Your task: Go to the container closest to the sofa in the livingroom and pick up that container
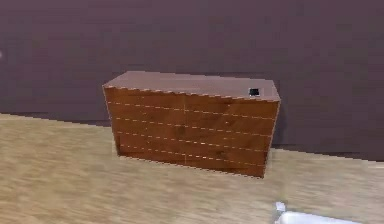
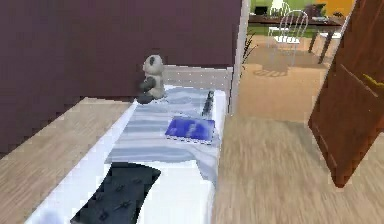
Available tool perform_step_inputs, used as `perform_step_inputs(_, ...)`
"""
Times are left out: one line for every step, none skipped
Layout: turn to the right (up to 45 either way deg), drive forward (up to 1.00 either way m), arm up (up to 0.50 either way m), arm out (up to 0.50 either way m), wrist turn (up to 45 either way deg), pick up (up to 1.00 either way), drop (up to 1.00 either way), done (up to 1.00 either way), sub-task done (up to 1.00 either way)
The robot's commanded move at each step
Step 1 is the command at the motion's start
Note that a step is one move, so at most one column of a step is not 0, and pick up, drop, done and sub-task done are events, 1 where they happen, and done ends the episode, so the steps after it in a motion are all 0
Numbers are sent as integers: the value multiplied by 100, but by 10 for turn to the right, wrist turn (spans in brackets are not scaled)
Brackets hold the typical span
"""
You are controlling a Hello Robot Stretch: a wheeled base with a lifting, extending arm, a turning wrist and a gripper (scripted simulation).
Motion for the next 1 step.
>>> perform_step_inputs(-450, 0, 0, 0, 0, 0, 0, 0, 0)
